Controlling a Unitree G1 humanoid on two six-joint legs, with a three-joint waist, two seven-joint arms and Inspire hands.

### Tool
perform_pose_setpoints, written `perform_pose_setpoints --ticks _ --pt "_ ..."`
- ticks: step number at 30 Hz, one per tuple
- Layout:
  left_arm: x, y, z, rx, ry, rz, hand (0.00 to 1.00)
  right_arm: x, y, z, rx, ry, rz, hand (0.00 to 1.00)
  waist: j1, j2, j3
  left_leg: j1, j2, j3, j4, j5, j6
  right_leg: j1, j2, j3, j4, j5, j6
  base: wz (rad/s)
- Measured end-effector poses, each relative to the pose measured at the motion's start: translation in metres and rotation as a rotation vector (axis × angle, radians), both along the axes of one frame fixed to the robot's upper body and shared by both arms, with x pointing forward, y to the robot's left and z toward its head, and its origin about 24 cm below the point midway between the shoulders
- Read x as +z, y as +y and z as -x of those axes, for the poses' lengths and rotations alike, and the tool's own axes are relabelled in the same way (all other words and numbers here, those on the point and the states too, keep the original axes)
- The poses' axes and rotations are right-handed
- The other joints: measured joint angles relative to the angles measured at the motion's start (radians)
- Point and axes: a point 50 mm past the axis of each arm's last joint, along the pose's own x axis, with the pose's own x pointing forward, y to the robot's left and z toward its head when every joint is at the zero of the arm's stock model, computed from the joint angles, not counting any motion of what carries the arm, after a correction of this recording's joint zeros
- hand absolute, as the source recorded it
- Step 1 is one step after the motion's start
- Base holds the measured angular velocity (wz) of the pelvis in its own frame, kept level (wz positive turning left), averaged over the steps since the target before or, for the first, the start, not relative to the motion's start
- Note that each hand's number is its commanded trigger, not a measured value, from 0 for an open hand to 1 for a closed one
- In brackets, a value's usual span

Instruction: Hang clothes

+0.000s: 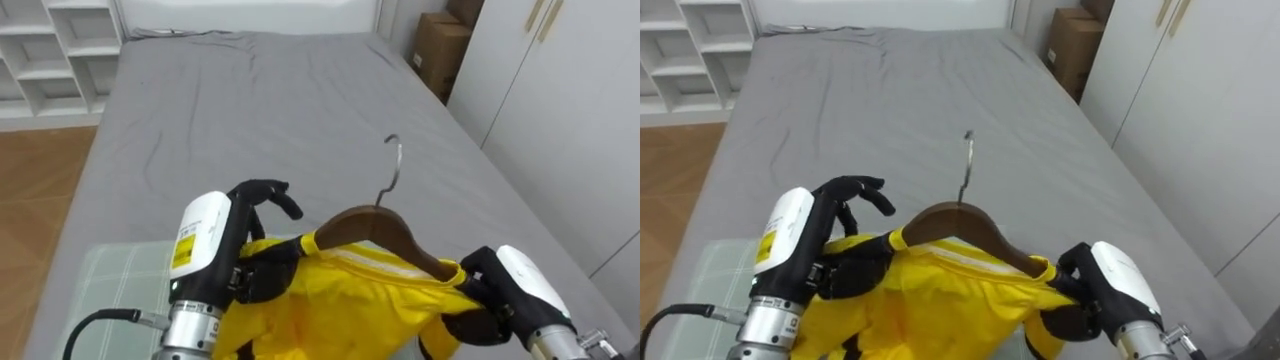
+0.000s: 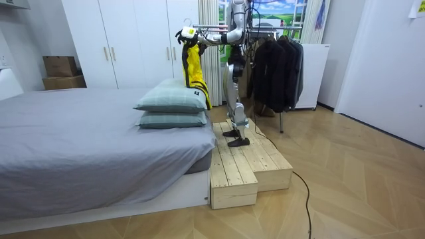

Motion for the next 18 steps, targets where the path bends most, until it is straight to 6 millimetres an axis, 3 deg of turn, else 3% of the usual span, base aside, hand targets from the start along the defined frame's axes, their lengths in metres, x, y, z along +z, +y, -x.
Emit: perform_pose_setpoints --ticks 2,4,11,18 --pt "-0.002 -0.006 0.001 -0.032 0.032 0.010 0.00 -0.001 0.000 0.000 0.003 0.008 0.020 1.00 -0.010 0.012 -0.0075 0.001 -0.001 0.001 -0.001 0.000 0.000 0.001 -0.001 0.002 0.001 0.000 0.000 0.00" --pt "-0.003 -0.014 0.002 -0.077 0.050 0.000 0.00 -0.003 -0.001 0.001 -0.004 0.019 0.028 1.00 -0.011 0.019 -0.0098 0.003 -0.001 0.003 -0.001 0.000 0.000 0.001 -0.001 0.003 0.001 0.000 0.000 0.00" --pt "-0.007 -0.036 0.008 -0.223 0.116 -0.028 0.00 -0.011 -0.004 0.004 -0.018 0.054 0.050 1.00 -0.022 0.022 -0.0065 0.003 0.001 0.020 0.001 0.000 0.000 0.001 0.002 0.021 0.003 0.000 0.000 -0.05" --pt "-0.011 -0.040 0.011 -0.290 0.172 -0.038 0.00 -0.010 -0.004 0.003 -0.018 0.053 0.049 1.00 -0.032 0.022 -0.0003 0.002 0.002 0.037 -0.002 0.000 0.000 -0.013 0.003 0.031 0.005 0.002 0.001 -0.07"
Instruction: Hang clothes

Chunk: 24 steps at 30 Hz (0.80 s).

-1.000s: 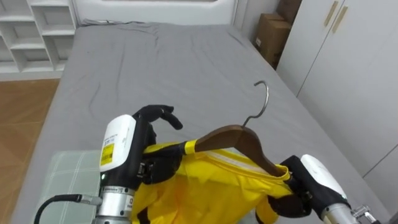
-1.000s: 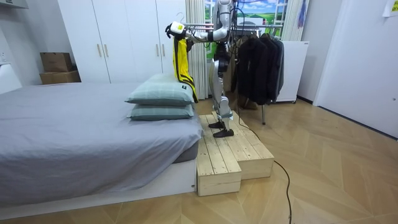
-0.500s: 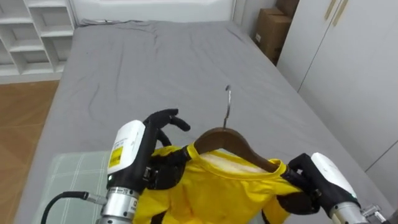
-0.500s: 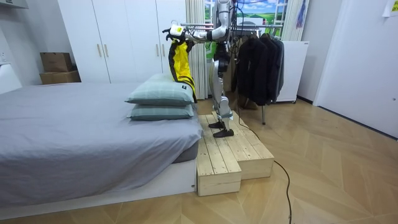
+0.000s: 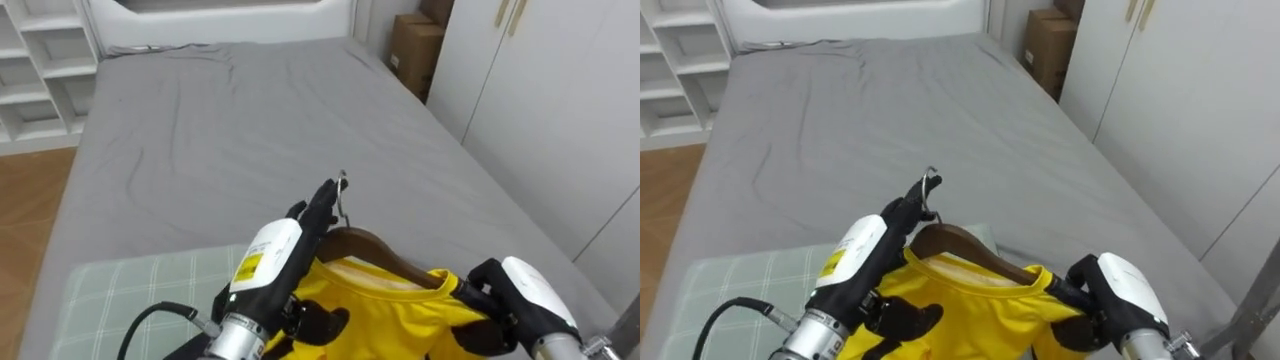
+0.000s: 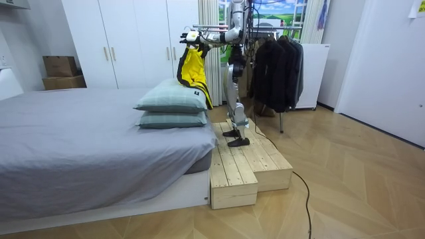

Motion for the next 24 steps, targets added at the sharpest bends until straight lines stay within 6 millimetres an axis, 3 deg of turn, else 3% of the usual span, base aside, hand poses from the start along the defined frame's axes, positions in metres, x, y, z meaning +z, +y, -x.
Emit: perform_pose_setpoints --ticks 8,18,24 --pt "-0.001 0.005 0.000 -0.003 0.014 -0.002 0.00 0.003 0.001 -0.003 0.003 -0.013 0.000 1.00 0.000 -0.001 0.0059 -0.003 -0.001 0.006 -0.006 0.000 0.000 -0.003 0.000 0.000 -0.007 -0.001 0.001 0.00" --pt "-0.001 0.009 0.000 0.002 0.012 -0.018 0.00 0.005 0.001 -0.005 0.004 -0.020 -0.003 1.00 0.009 -0.001 0.0051 -0.013 -0.001 0.012 -0.006 0.000 0.000 -0.016 0.000 0.003 -0.005 -0.001 0.002 0.00" --pt "0.005 0.028 -0.007 0.091 -0.030 -0.028 0.00 0.007 -0.005 -0.005 -0.014 -0.030 0.000 1.00 0.025 0.000 0.0042 -0.015 0.001 0.015 -0.002 0.000 0.000 -0.018 0.001 0.007 -0.002 -0.001 0.001 -0.02"
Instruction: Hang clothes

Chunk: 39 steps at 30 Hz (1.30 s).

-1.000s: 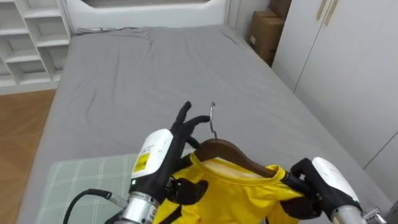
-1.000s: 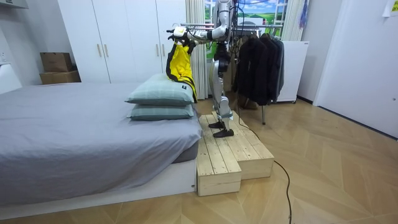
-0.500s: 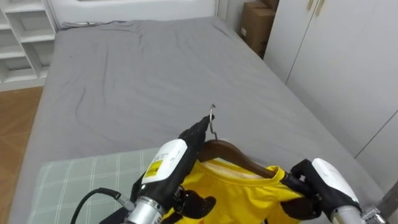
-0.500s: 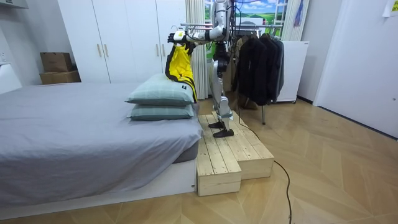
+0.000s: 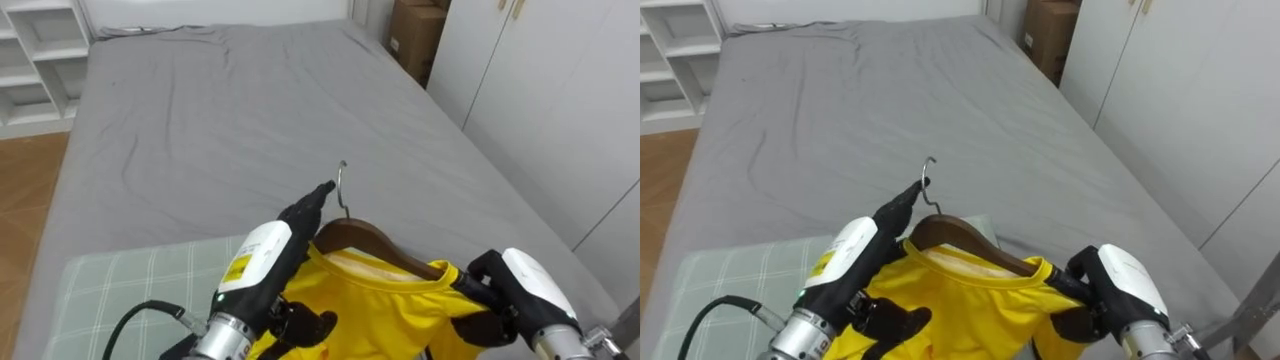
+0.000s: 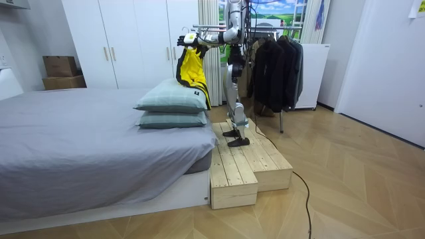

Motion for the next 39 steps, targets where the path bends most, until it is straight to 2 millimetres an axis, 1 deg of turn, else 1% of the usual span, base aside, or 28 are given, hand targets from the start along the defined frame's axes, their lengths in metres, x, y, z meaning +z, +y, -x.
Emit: perform_pose_setpoints --ticks 2,9,11,13,16,18,19,20,21,23,25,30,32,34,36,37,38,39 --pt "0.002 0.011 -0.003 0.056 -0.020 0.003 0.00 0.001 -0.003 0.000 -0.013 -0.004 0.001 1.00 0.004 0.005 -0.0030 0.000 0.000 0.000 0.000 0.000 0.000 0.000 0.000 0.001 0.000 0.000 0.000 0.00" --pt "0.009 0.028 -0.006 0.159 -0.075 0.016 0.00 0.002 -0.005 0.001 -0.027 -0.019 0.009 1.00 0.006 0.014 -0.0086 -0.001 0.001 -0.003 0.001 0.000 0.000 0.003 -0.001 -0.010 0.001 0.000 0.000 0.03" --pt "0.011 0.036 -0.008 0.198 -0.091 0.019 0.00 0.002 -0.008 0.002 -0.045 -0.028 0.020 1.00 0.007 0.021 -0.0123 -0.002 0.000 -0.008 0.001 0.000 0.000 0.004 -0.001 -0.014 0.001 0.000 0.000 0.05" --pt "0.013 0.043 -0.008 0.229 -0.100 0.019 0.00 0.002 -0.011 0.003 -0.059 -0.032 0.020 1.00 0.011 0.026 -0.0141 0.001 0.000 -0.013 0.001 0.000 0.000 0.007 -0.001 -0.015 0.001 0.001 -0.001 0.02" --pt "0.014 0.055 -0.008 0.298 -0.114 0.035 0.00 0.000 -0.018 0.009 -0.094 -0.024 0.008 1.00 0.034 0.030 -0.0136 0.018 0.002 -0.012 0.001 0.000 0.000 0.020 0.000 -0.012 0.003 0.001 -0.001 -0.02" --pt "0.011 0.064 -0.006 0.352 -0.119 0.041 0.00 0.000 -0.023 0.012 -0.116 -0.024 0.009 1.00 0.037 0.034 -0.0115 0.025 0.002 -0.012 0.000 0.000 0.000 0.027 0.000 -0.012 0.003 0.001 -0.001 0.00" --pt "0.006 0.070 -0.004 0.390 -0.107 0.044 0.00 0.000 -0.027 0.013 -0.125 -0.023 0.016 1.00 0.039 0.037 -0.0080 0.033 0.001 -0.013 0.000 0.000 0.000 0.034 0.000 -0.012 0.003 0.001 -0.001 0.00" --pt "0.000 0.077 0.000 0.427 -0.092 0.038 0.00 0.000 -0.028 0.014 -0.129 -0.024 0.020 1.00 0.042 0.039 -0.0082 0.034 0.001 -0.013 0.000 0.000 0.000 0.034 -0.001 -0.012 0.004 0.000 -0.001 0.00" --pt "-0.003 0.080 0.001 0.446 -0.085 0.036 0.00 0.000 -0.029 0.014 -0.132 -0.025 0.022 1.00 0.042 0.038 -0.0076 0.033 0.001 -0.014 0.000 0.000 0.000 0.033 -0.001 -0.012 0.004 0.000 -0.001 0.00" --pt "-0.016 0.089 0.004 0.503 -0.038 0.051 0.00 0.000 -0.031 0.015 -0.140 -0.027 0.028 1.00 0.037 0.036 -0.0067 0.032 -0.001 -0.019 0.000 0.000 0.000 0.033 -0.002 -0.015 0.005 0.000 -0.001 0.04" --pt "-0.022 0.094 0.008 0.533 -0.012 0.063 0.00 0.002 -0.034 0.015 -0.156 -0.037 0.030 1.00 0.037 0.034 -0.0056 0.032 -0.003 -0.021 0.000 0.000 0.000 0.033 -0.003 -0.015 0.007 0.000 -0.001 0.02" --pt "-0.043 0.116 0.019 0.696 0.059 0.175 0.00 0.006 -0.040 0.016 -0.211 -0.086 0.012 1.00 0.037 0.029 -0.0061 0.033 -0.003 -0.016 -0.001 0.000 0.000 0.031 -0.003 -0.011 0.010 -0.001 0.000 -0.02" --pt "-0.059 0.126 0.027 0.775 0.120 0.207 0.00 0.006 -0.041 0.017 -0.219 -0.090 0.011 1.00 0.038 0.027 -0.0066 0.035 -0.003 -0.016 -0.001 0.000 0.000 0.031 -0.003 -0.011 0.011 -0.001 0.000 0.00" --pt "-0.070 0.131 0.034 0.824 0.169 0.233 0.00 0.005 -0.043 0.019 -0.232 -0.094 0.014 1.00 0.038 0.027 -0.0069 0.036 -0.003 -0.015 -0.001 0.000 0.000 0.030 -0.003 -0.010 0.013 -0.001 0.000 -0.02" --pt "-0.079 0.136 0.042 0.882 0.204 0.257 0.00 0.007 -0.045 0.020 -0.245 -0.105 0.017 1.00 0.050 0.026 -0.0071 0.034 -0.003 -0.013 -0.001 0.000 0.000 0.027 -0.003 -0.011 0.015 -0.002 0.001 -0.04" --pt "-0.087 0.139 0.047 0.919 0.236 0.276 0.00 0.009 -0.047 0.021 -0.258 -0.111 0.020 1.00 0.054 0.025 -0.0077 0.033 -0.003 -0.013 -0.002 0.000 0.000 0.027 -0.003 -0.012 0.014 -0.002 0.002 0.00" --pt "-0.095 0.142 0.054 0.953 0.278 0.290 0.00 0.010 -0.048 0.023 -0.269 -0.113 0.022 1.00 0.060 0.022 -0.0101 0.034 -0.003 -0.013 -0.003 0.000 0.000 0.027 -0.003 -0.011 0.014 -0.002 0.002 0.00" --pt "-0.099 0.143 0.059 0.973 0.297 0.298 0.00 0.010 -0.048 0.024 -0.272 -0.116 0.023 1.00 0.061 0.021 -0.0116 0.034 -0.003 -0.013 -0.003 0.000 0.000 0.027 -0.003 -0.011 0.014 -0.003 0.001 0.00"
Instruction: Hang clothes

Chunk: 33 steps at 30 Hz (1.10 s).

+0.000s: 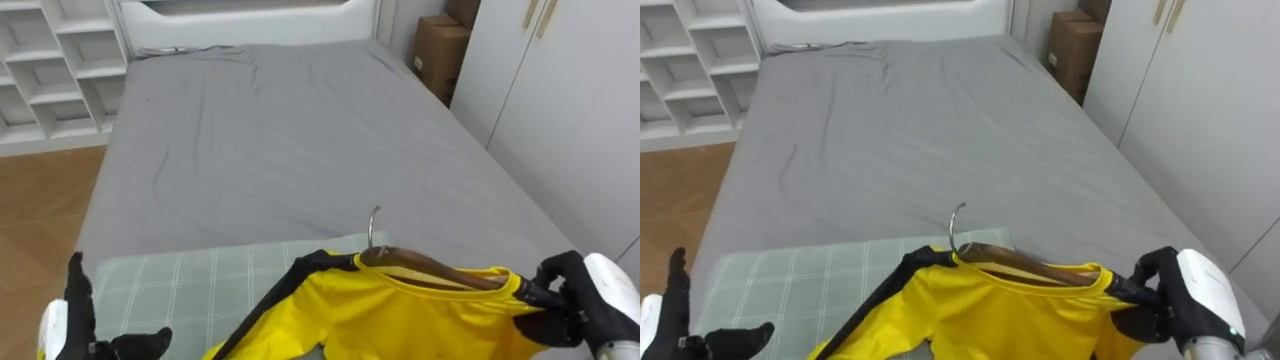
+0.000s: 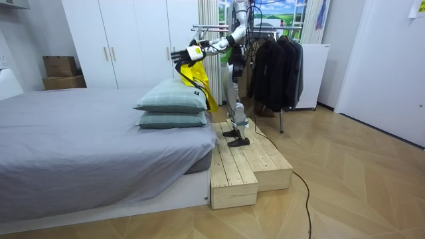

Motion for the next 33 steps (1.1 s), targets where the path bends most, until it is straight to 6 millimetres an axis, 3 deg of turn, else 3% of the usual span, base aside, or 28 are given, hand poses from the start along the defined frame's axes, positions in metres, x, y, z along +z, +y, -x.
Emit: perform_pose_setpoints --ticks 6,17,25,29,33 --pt "-0.034 0.019 0.058 0.159 0.202 0.040 0.00 0.002 -0.004 0.007 -0.018 0.002 0.042 1.00 0.022 0.000 -0.0069 0.017 -0.001 0.003 -0.012 0.000 0.000 0.010 0.000 0.001 0.000 -0.003 0.000 -0.01" --pt "-0.069 0.025 0.150 0.326 0.525 0.084 0.00 0.011 -0.009 0.009 -0.044 -0.025 0.060 1.00 0.051 -0.005 -0.0005 0.003 -0.004 -0.008 -0.015 -0.002 0.002 0.006 -0.003 -0.007 0.000 -0.008 0.004 0.03" --pt "-0.078 0.019 0.177 0.357 0.663 0.125 0.00 0.019 -0.007 0.007 -0.042 -0.052 0.074 1.00 0.075 -0.015 0.0051 -0.001 -0.004 -0.013 -0.016 -0.003 0.003 0.005 -0.004 -0.015 0.000 -0.012 0.005 0.01" --pt "-0.082 0.015 0.195 0.366 0.748 0.160 0.00 0.018 -0.008 0.007 -0.054 -0.045 0.070 1.00 0.079 -0.016 0.0044 -0.001 -0.004 -0.015 -0.015 -0.006 0.004 0.006 -0.005 -0.013 0.002 -0.013 0.006 0.00" --pt "-0.084 0.014 0.200 0.373 0.783 0.170 0.00 0.017 -0.009 0.008 -0.063 -0.039 0.060 1.00 0.080 -0.016 0.0036 0.000 -0.004 -0.013 -0.011 -0.008 0.006 0.005 -0.006 -0.011 0.004 -0.013 0.006 0.00"
